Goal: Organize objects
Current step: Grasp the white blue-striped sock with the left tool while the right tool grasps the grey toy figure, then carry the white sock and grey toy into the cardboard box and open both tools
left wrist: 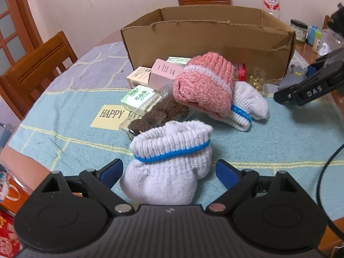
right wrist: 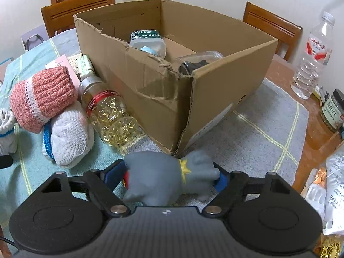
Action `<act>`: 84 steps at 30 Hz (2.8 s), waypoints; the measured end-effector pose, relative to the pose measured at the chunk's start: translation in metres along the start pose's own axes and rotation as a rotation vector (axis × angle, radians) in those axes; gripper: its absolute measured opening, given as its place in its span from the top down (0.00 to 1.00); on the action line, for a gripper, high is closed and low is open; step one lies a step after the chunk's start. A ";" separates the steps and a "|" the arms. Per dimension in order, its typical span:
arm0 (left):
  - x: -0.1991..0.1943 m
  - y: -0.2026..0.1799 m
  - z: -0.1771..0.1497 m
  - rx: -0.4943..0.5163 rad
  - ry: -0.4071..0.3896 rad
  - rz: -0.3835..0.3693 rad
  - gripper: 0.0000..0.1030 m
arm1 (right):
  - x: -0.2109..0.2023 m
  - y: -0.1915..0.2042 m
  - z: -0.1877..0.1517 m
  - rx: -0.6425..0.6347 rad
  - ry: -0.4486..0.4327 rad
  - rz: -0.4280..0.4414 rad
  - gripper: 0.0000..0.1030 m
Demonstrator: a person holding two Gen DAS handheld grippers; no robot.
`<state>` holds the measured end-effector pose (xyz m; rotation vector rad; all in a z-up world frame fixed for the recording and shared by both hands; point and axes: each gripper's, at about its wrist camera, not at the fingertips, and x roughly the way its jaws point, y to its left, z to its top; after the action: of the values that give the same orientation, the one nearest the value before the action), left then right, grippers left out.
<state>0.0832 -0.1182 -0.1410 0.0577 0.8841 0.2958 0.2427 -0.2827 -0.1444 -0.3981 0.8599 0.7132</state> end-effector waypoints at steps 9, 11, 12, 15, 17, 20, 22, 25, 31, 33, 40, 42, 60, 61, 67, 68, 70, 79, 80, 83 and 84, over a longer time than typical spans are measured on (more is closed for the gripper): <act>0.001 -0.002 0.000 0.000 0.005 -0.001 0.14 | -0.005 0.008 -0.001 0.022 0.019 -0.045 0.22; 0.001 -0.001 0.001 0.002 0.004 -0.003 0.16 | -0.005 0.007 0.000 0.026 0.026 -0.053 0.23; 0.001 0.000 0.001 0.001 0.005 -0.009 0.16 | -0.006 0.007 0.000 0.032 0.032 -0.049 0.23; 0.003 0.004 0.002 0.002 0.016 -0.021 0.24 | -0.005 0.006 0.000 0.048 0.042 -0.049 0.24; 0.002 0.008 0.003 0.003 0.022 -0.048 0.27 | -0.006 0.006 0.000 0.055 0.053 -0.054 0.24; 0.002 0.015 0.006 0.007 0.042 -0.098 0.32 | -0.009 0.007 0.001 0.080 0.070 -0.041 0.24; 0.001 0.019 0.008 0.024 0.053 -0.133 0.33 | -0.013 0.009 0.002 0.087 0.076 -0.033 0.24; 0.003 0.028 0.013 0.023 0.093 -0.207 0.34 | -0.020 0.014 0.004 0.082 0.080 -0.031 0.24; 0.003 0.043 0.023 0.027 0.159 -0.285 0.34 | -0.033 0.022 0.006 0.072 0.089 -0.038 0.24; -0.002 0.045 0.026 0.055 0.158 -0.294 0.34 | -0.037 0.022 0.008 0.082 0.090 -0.040 0.24; -0.021 0.052 0.050 0.105 0.168 -0.346 0.34 | -0.059 0.026 0.012 0.111 0.102 -0.036 0.24; -0.028 0.053 0.060 0.124 0.163 -0.366 0.34 | -0.068 0.028 0.014 0.117 0.105 -0.035 0.24; -0.029 0.069 0.164 0.303 0.087 -0.550 0.34 | -0.111 0.037 0.075 0.262 0.020 -0.090 0.24; -0.027 0.070 0.171 0.310 0.080 -0.551 0.34 | -0.111 0.036 0.080 0.269 0.015 -0.095 0.24; -0.012 0.074 0.216 0.336 0.032 -0.546 0.34 | -0.109 0.028 0.109 0.281 -0.036 -0.133 0.24; -0.008 0.074 0.223 0.336 0.025 -0.542 0.34 | -0.109 0.027 0.115 0.284 -0.044 -0.137 0.24; -0.001 0.074 0.238 0.331 0.011 -0.534 0.34 | -0.106 0.024 0.126 0.288 -0.062 -0.144 0.24; 0.030 0.070 0.289 0.325 -0.031 -0.510 0.34 | -0.086 0.016 0.158 0.309 -0.074 -0.177 0.23; 0.033 0.070 0.293 0.328 -0.035 -0.509 0.34 | -0.083 0.017 0.160 0.311 -0.068 -0.181 0.23; 0.043 0.066 0.304 0.330 -0.034 -0.512 0.34 | -0.079 0.019 0.163 0.315 -0.055 -0.199 0.06; 0.046 0.065 0.307 0.329 -0.033 -0.512 0.34 | -0.081 0.021 0.162 0.314 -0.068 -0.207 0.00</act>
<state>0.3315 -0.0206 0.0306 0.1367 0.8761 -0.3291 0.2806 -0.2063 0.0173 -0.1763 0.8360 0.3897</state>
